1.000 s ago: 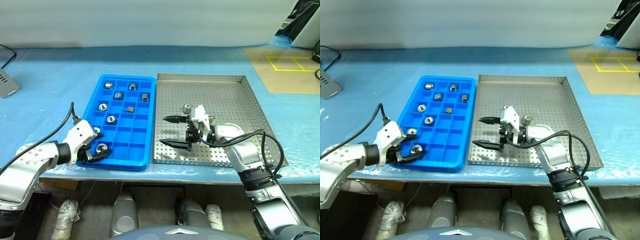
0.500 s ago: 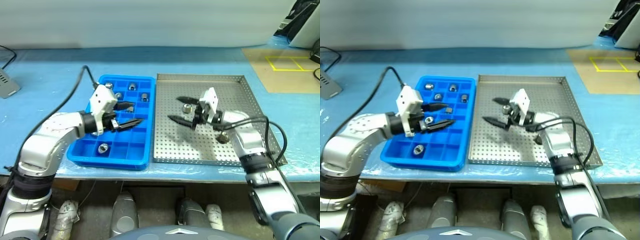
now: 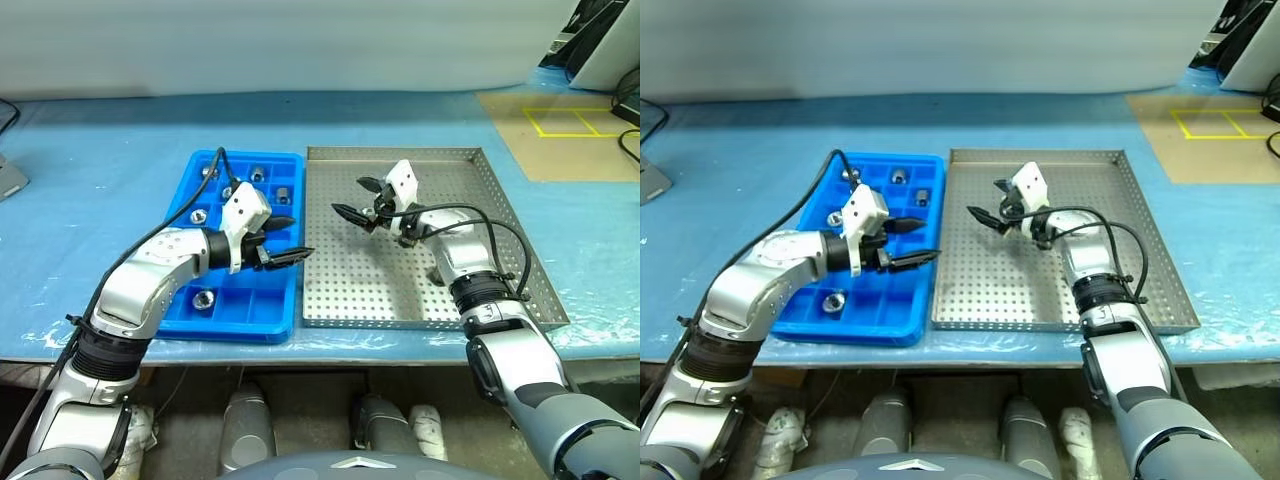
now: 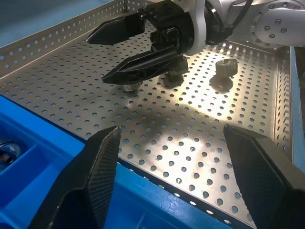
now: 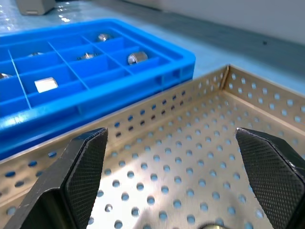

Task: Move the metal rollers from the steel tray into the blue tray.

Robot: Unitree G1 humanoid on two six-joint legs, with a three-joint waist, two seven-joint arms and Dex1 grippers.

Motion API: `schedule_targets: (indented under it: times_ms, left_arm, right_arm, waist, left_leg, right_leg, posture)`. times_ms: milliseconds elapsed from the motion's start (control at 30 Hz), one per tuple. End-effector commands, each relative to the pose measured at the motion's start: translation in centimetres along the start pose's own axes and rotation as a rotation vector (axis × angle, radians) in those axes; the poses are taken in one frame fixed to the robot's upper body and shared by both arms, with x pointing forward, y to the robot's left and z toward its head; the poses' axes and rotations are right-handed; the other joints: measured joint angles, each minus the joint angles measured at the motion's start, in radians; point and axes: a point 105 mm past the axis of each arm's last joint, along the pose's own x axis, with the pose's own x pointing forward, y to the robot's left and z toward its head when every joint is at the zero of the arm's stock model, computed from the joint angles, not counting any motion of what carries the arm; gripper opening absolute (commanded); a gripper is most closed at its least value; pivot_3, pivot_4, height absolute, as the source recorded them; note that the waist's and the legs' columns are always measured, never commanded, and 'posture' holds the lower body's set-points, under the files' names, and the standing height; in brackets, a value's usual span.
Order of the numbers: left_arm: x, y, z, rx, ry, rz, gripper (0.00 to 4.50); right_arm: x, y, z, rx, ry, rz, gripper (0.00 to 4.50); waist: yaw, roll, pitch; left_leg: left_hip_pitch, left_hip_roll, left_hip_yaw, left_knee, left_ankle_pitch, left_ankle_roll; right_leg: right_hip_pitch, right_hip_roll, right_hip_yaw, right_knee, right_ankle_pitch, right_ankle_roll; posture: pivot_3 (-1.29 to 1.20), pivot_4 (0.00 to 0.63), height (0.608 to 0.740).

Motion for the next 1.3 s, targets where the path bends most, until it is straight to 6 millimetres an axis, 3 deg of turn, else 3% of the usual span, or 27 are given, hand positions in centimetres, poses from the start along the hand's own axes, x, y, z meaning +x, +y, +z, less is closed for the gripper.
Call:
schedule_targets:
  times_ms: [33,333,467,867,967,1033,1133,1267,1300]
  left_arm:
    - [0.0,-0.4,0.5,0.035,-0.023,-0.014,3.63]
    - [0.8,-0.9,-0.1,0.046,-0.020,-0.025,3.63]
    - [0.9,-1.0,-0.1,0.045,-0.020,-0.024,3.63]
    - [1.1,-1.2,-0.3,0.050,-0.016,-0.019,3.63]
    - [1.1,-1.3,-0.3,0.052,-0.016,-0.018,3.67]
    - [1.1,-1.3,-0.3,0.051,-0.015,-0.019,3.67]
    - [1.2,-1.4,-0.3,0.045,-0.013,-0.022,3.67]
    - [0.9,-1.5,-0.4,0.040,-0.006,-0.033,3.67]
    - [0.6,-1.2,-0.4,0.042,-0.005,-0.023,3.67]
  right_arm:
    - [-0.6,-1.3,1.3,0.017,-0.045,-0.025,4.50]
    - [-0.6,-1.1,-0.4,0.113,-0.015,-0.026,4.50]
    - [-0.4,-1.3,-2.2,0.147,0.042,-0.070,4.50]
    - [-0.2,-1.4,-3.3,0.183,0.067,-0.107,4.50]
    - [-0.3,-1.5,-3.3,0.179,0.063,-0.119,3.95]
    - [-0.3,-1.6,-3.2,0.173,0.063,-0.122,3.35]
    - [-0.3,-1.6,-3.0,0.170,0.054,-0.122,3.35]
    - [-0.3,-1.5,-2.6,0.147,0.047,-0.110,2.19]
    - [-0.3,-1.4,-2.3,0.146,0.036,-0.096,2.19]
  waist:
    - [-0.003,0.000,0.000]
    - [-0.009,0.000,0.000]
    - [-0.008,0.000,0.000]
    - [-0.008,0.000,0.000]
    - [-0.008,0.000,0.000]
    - [-0.008,0.000,0.000]
    - [-0.008,0.000,0.000]
    - [-0.009,0.000,0.000]
    - [-0.009,0.000,0.000]
  left_leg:
    - [0.000,0.000,0.000,0.000,0.000,0.000]
    - [0.001,0.000,0.000,0.002,0.000,0.000]
    - [0.001,0.000,0.000,0.003,0.000,0.000]
    - [0.001,0.000,0.000,0.003,0.000,0.001]
    - [0.001,0.000,0.000,0.003,0.000,0.001]
    - [0.001,0.000,0.000,0.003,0.000,0.001]
    - [0.001,0.000,0.000,0.003,0.000,0.001]
    - [0.001,0.000,0.000,0.003,0.000,0.001]
    - [0.001,0.000,0.000,0.003,0.000,0.001]
  right_leg:
    - [0.000,0.000,0.000,0.000,0.000,0.000]
    - [0.000,0.000,0.000,0.002,0.000,0.000]
    - [0.000,0.000,0.000,0.002,0.000,0.000]
    - [0.000,0.000,-0.003,0.002,0.000,-0.001]
    - [0.000,0.000,-0.004,0.002,0.000,-0.001]
    - [0.000,0.000,-0.004,0.002,0.000,-0.001]
    - [0.000,0.000,-0.004,0.002,0.000,-0.001]
    - [0.000,0.000,-0.004,0.002,0.000,-0.001]
    - [0.000,0.000,-0.004,0.002,0.000,-0.001]
  posture:
    - [0.09,0.150,0.740]
    - [0.09,0.150,0.740]
    - [0.09,0.150,0.740]
    - [0.09,0.150,0.740]
    - [0.09,0.150,0.740]
    - [0.09,0.150,0.740]
    - [0.09,0.150,0.740]
    - [0.08,0.150,0.740]
    - [0.08,0.150,0.740]
